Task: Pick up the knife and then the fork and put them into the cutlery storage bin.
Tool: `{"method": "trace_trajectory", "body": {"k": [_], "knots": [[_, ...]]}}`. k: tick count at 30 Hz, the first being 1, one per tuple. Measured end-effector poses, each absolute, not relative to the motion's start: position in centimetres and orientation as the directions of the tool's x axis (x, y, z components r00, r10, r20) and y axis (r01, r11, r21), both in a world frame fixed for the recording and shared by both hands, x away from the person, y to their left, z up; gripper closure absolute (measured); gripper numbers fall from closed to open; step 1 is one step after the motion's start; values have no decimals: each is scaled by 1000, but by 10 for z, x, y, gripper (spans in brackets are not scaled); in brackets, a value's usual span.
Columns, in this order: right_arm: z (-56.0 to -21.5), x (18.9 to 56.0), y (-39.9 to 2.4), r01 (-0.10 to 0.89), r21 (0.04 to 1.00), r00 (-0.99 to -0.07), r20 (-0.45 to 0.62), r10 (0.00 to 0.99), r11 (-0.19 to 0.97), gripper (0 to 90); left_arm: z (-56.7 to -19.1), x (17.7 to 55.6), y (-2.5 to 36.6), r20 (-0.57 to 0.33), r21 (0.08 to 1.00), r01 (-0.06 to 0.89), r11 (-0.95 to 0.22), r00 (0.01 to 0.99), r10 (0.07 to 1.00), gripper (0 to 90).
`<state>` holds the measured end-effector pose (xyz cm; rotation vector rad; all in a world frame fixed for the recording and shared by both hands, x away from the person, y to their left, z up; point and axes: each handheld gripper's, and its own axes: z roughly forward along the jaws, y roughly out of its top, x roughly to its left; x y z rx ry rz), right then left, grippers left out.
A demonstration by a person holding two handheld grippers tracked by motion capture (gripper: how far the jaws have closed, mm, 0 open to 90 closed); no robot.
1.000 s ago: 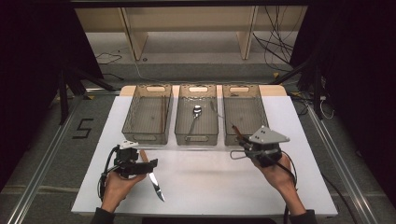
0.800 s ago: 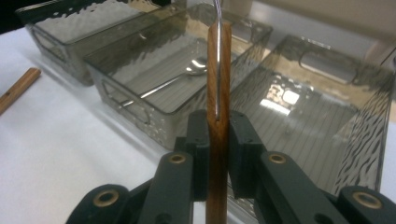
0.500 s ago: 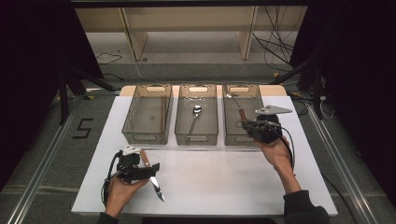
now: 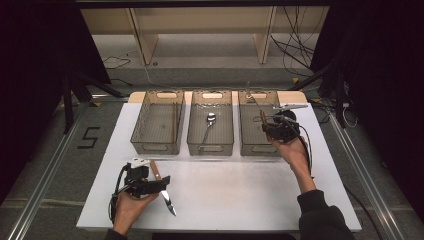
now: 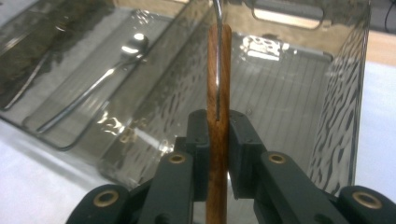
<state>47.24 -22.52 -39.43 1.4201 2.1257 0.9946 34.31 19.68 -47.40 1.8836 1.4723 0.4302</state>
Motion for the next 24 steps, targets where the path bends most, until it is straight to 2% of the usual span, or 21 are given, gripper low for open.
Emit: {"method": "trace_trajectory", "body": {"k": [24], "knots": [[-421, 496, -220, 730, 638, -339, 27, 940, 244, 805, -480, 344, 197, -143, 682, 721, -123, 297, 944, 159]]}}
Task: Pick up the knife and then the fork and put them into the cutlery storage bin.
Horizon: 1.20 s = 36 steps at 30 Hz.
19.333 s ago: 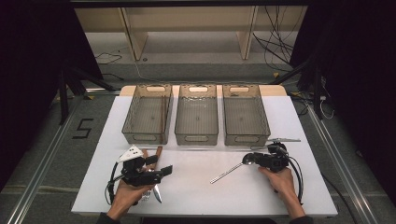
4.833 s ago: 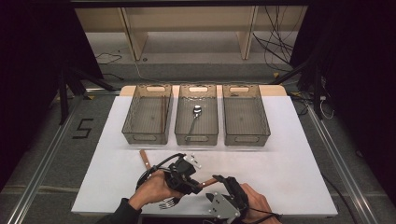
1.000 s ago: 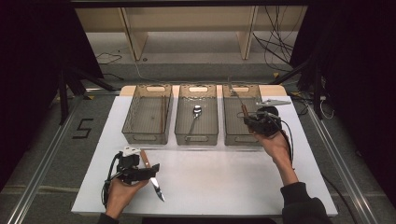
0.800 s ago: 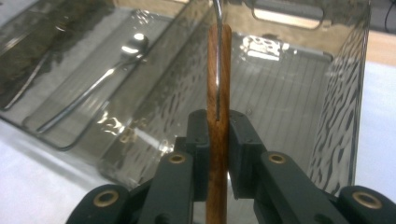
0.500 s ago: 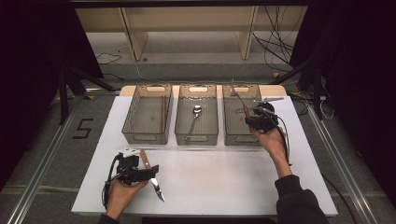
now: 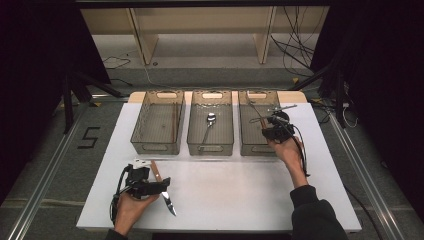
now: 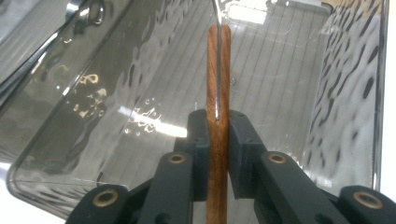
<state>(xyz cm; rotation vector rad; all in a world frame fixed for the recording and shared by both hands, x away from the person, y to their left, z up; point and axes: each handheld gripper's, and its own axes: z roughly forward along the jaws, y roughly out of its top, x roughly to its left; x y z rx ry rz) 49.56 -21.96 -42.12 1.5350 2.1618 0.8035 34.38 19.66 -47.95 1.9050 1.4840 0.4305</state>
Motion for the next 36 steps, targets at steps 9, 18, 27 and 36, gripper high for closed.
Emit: {"method": "trace_trajectory", "body": {"k": [9, 18, 27, 36], "knots": [[-417, 492, -219, 721, 653, -368, 76, 927, 232, 578, -480, 344, 197, -148, 683, 721, -118, 294, 944, 159], [-396, 457, -213, 616, 743, -457, 67, 887, 262, 419, -482, 345, 197, -147, 681, 724, -110, 282, 948, 159], [-394, 403, -197, 502, 806, -564, 30, 825, 314, 352, -483, 346, 197, -140, 673, 730, -115, 280, 950, 160], [-409, 357, -203, 423, 858, -654, 66, 754, 291, 312, -482, 346, 194, -107, 662, 736, -140, 278, 955, 161]]}}
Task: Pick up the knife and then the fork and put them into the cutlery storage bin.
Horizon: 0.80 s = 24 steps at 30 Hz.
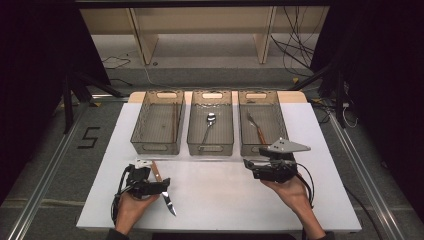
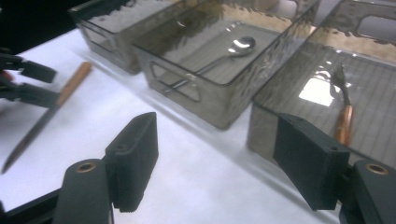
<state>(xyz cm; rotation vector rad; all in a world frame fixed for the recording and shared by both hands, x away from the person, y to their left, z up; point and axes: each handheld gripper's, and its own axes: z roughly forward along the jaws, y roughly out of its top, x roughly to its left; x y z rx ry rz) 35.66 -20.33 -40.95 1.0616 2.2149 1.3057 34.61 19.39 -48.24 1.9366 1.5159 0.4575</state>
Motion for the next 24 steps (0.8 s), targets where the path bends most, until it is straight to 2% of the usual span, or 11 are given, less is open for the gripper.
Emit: {"method": "trace_trajectory", "body": {"k": [10, 24], "knots": [[-426, 329, -205, 390, 858, -666, 11, 746, 335, 313, -486, 350, 193, -76, 640, 749, -173, 285, 955, 250], [-439, 314, -208, 414, 842, -673, 26, 740, 347, 315, -488, 355, 190, -54, 610, 767, -199, 291, 955, 259]]}}
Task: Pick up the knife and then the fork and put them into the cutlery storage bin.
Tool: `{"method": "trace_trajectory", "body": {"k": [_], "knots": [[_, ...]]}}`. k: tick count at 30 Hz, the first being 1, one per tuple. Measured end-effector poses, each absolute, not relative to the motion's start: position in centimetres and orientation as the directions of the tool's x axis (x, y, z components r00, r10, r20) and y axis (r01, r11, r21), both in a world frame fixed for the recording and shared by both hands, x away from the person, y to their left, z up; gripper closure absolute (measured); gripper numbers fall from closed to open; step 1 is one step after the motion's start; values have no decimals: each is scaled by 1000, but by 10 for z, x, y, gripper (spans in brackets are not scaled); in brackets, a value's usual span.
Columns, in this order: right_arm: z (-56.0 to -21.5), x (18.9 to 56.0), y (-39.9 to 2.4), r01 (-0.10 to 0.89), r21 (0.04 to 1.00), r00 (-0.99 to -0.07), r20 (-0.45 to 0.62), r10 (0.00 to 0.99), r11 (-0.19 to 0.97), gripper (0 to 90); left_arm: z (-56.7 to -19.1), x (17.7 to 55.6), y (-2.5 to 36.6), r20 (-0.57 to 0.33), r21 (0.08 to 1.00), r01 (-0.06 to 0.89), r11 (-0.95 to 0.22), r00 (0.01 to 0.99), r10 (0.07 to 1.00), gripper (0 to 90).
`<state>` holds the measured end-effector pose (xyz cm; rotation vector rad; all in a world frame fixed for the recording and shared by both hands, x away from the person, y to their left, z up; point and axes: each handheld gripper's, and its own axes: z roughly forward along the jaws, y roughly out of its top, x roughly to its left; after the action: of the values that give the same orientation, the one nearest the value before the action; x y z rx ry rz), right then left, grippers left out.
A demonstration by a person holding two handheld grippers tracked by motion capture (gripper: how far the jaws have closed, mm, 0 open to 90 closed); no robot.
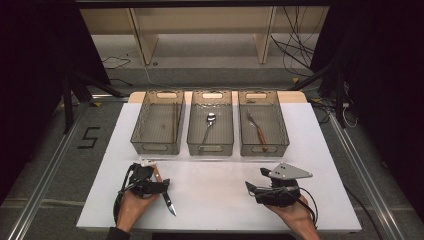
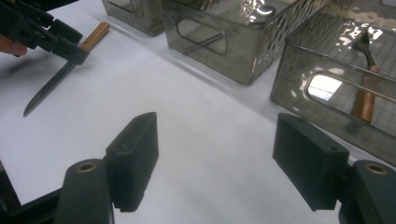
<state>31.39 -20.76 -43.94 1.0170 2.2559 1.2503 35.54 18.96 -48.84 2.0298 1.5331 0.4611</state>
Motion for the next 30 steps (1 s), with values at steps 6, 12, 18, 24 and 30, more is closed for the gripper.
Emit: {"method": "trace_trajectory", "body": {"k": [6, 12, 18, 24, 30], "knots": [[-441, 313, -207, 415, 840, -676, 27, 736, 350, 319, -489, 356, 187, -30, 607, 765, -215, 293, 956, 253], [-441, 312, -205, 414, 836, -681, 22, 732, 360, 322, -489, 356, 186, -15, 611, 760, -222, 292, 956, 284], [-442, 311, -204, 414, 836, -681, 21, 732, 360, 325, -489, 354, 183, -10, 621, 747, -239, 312, 950, 380], [-442, 310, -203, 410, 837, -683, 19, 730, 362, 329, -487, 354, 188, -14, 622, 745, -242, 320, 947, 500], [-443, 310, -202, 410, 836, -683, 17, 731, 364, 329, -487, 353, 189, -9, 623, 737, -262, 342, 940, 617]]}}
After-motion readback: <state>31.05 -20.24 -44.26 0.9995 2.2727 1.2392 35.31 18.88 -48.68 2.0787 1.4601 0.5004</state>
